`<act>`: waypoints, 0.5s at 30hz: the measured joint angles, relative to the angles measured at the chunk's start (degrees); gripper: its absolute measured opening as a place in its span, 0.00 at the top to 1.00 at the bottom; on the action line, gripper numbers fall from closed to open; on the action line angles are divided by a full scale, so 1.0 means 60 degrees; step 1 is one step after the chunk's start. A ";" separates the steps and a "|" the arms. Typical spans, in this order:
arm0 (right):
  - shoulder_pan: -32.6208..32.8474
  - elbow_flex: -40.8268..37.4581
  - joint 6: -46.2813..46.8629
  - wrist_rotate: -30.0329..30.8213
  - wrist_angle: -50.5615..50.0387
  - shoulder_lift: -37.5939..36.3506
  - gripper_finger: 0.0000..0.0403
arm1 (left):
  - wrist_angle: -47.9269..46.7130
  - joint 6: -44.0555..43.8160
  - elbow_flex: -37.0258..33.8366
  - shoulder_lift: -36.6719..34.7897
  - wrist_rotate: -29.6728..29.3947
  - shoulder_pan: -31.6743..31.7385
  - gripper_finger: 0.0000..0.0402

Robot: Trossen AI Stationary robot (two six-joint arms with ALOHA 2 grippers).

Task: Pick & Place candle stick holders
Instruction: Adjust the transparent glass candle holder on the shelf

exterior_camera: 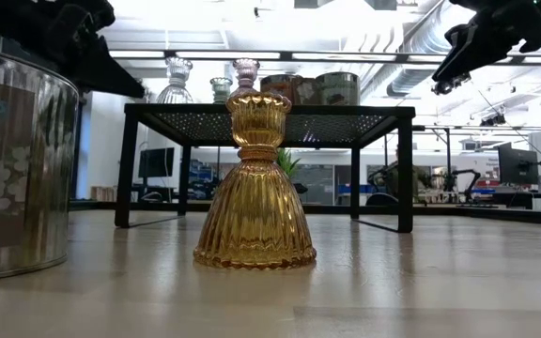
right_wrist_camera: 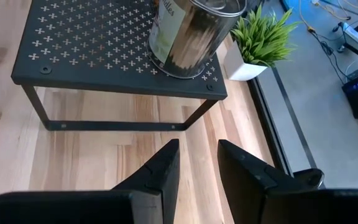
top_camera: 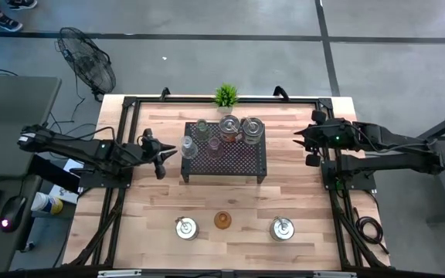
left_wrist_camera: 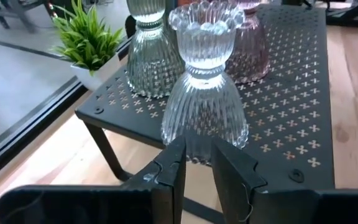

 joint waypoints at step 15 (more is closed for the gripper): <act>0.0004 0.0000 -0.0007 -0.0001 0.0000 0.0000 0.75 | 0.0715 -0.0822 0.0004 0.1053 -0.0103 0.0001 0.82</act>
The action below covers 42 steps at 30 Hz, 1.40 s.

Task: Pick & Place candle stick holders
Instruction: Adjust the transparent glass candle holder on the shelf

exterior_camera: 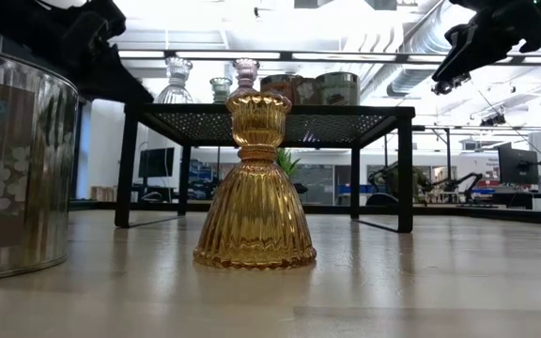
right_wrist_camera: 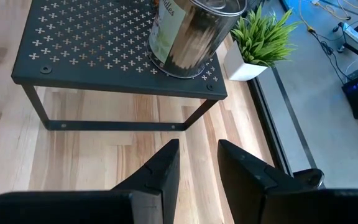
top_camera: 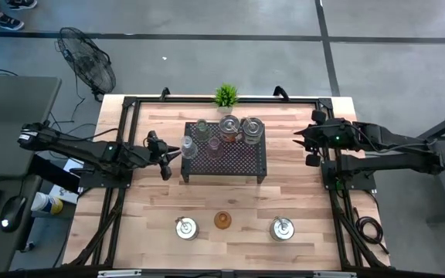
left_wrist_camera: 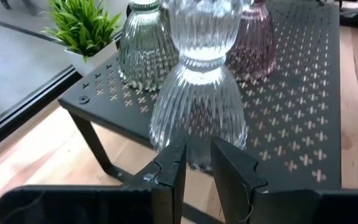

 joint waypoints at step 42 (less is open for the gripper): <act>-0.0004 0.0000 0.0011 -0.0040 -0.0011 0.0000 0.75 | 0.2108 -0.0166 0.0000 0.1435 -0.0095 -0.0004 0.82</act>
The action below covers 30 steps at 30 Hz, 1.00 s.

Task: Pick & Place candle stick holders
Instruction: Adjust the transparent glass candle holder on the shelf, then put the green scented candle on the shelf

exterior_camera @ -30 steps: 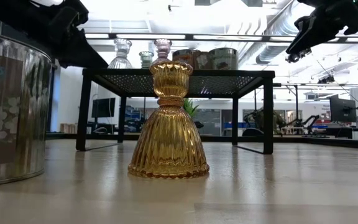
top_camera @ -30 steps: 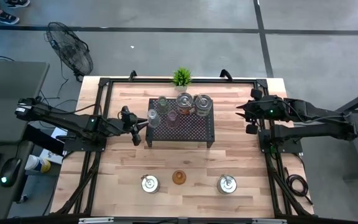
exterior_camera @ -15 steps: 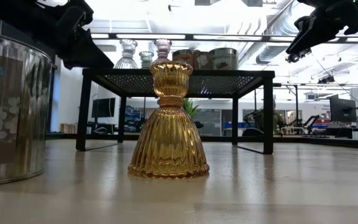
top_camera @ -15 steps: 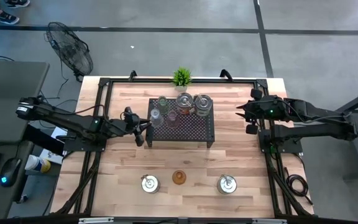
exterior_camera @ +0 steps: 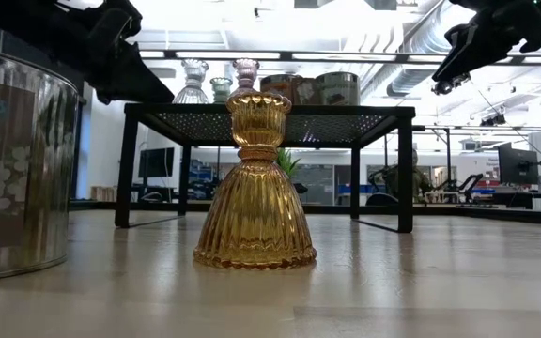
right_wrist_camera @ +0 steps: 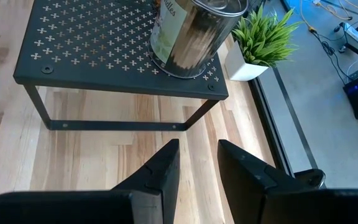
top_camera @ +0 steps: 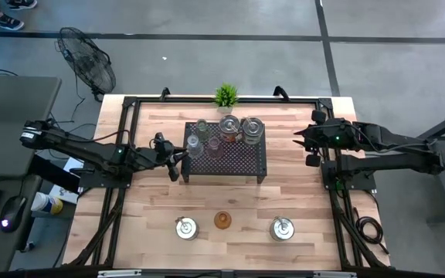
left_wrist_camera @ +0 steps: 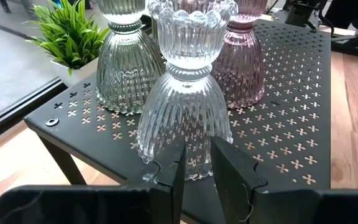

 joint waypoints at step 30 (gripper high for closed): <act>0.0004 0.0018 0.1949 -0.1181 -0.1115 0.0166 0.75 | -0.1547 0.0324 0.0011 -0.1622 0.0612 -0.0007 0.82</act>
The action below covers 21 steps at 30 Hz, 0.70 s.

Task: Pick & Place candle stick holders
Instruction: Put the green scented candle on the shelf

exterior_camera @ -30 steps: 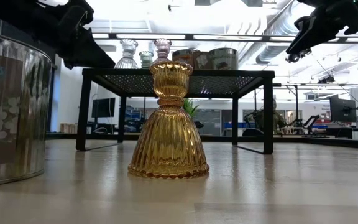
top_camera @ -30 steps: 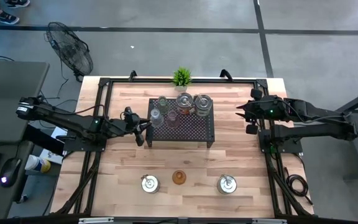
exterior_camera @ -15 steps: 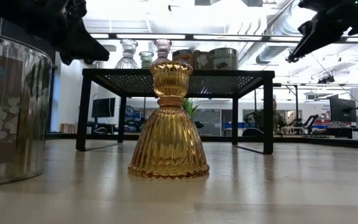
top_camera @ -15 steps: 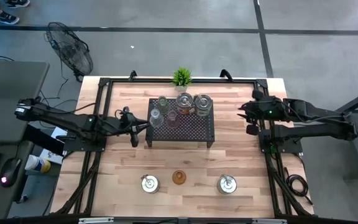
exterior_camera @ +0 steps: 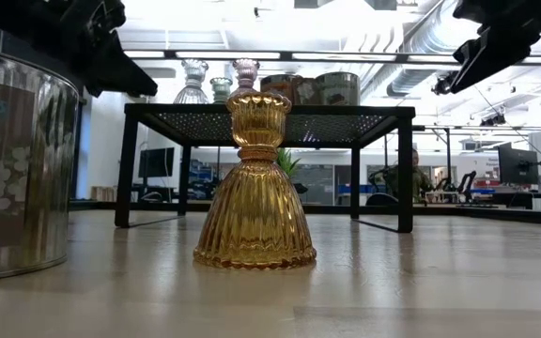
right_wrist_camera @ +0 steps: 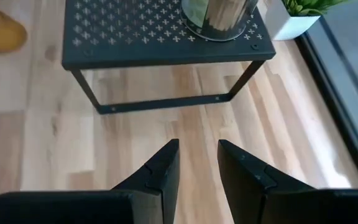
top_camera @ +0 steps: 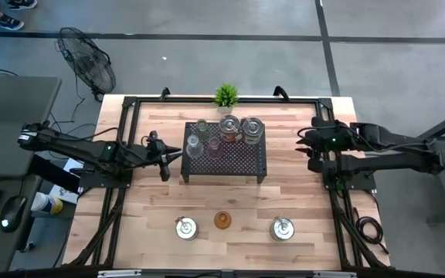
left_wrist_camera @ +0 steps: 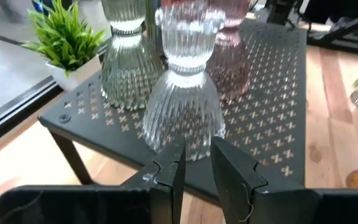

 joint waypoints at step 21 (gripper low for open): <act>-0.0018 0.0000 -0.1705 0.1862 -0.0389 0.0603 0.75 | -0.2142 -0.3577 0.1100 0.0333 0.2007 -0.0322 0.82</act>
